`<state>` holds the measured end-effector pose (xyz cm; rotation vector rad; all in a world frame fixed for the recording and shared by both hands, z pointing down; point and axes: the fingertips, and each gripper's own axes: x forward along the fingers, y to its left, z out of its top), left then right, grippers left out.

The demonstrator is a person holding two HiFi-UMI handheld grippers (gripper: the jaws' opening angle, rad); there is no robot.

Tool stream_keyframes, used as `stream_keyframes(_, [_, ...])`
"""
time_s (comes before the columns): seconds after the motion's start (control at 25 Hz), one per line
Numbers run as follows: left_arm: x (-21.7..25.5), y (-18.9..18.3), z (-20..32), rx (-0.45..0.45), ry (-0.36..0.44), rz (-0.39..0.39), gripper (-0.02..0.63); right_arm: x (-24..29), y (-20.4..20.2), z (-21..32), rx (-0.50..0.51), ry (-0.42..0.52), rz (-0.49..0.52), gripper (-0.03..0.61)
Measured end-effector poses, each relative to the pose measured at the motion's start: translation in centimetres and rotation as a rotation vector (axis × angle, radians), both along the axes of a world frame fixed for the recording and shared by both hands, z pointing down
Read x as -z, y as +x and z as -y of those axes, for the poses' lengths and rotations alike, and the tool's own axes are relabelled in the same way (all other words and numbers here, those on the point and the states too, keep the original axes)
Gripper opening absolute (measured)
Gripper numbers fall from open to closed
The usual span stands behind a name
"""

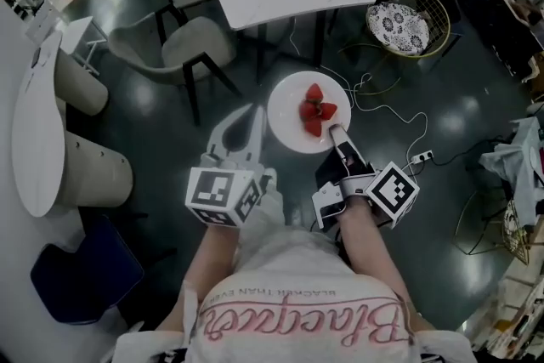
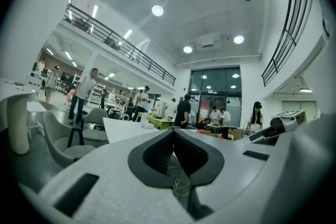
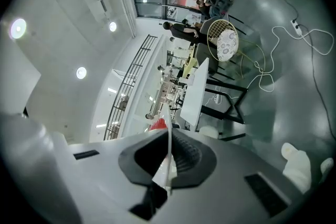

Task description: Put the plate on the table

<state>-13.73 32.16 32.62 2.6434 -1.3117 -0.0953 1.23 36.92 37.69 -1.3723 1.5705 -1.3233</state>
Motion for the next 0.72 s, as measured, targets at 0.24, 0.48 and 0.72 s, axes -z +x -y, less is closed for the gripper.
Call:
stream_keyframes(0.24, [0.4, 0.2, 9.3, -0.017, 0.005, -0.012, 0.003, 0.4, 0.3, 9.2, -0.014, -0.011, -0.026, 0.009])
stream_keyframes(0.48, [0.7, 0.8, 19.0, -0.033, 0.002, -0.007, 0.003, 0.9, 0.9, 18.9, -0.034, -0.005, -0.02, 0.009])
stream_keyframes(0.72, [0.5, 1.6, 22.8, -0.038, 0.0, -0.002, 0.003, 0.6, 1.9, 22.5, -0.043, -0.003, -0.009, 0.009])
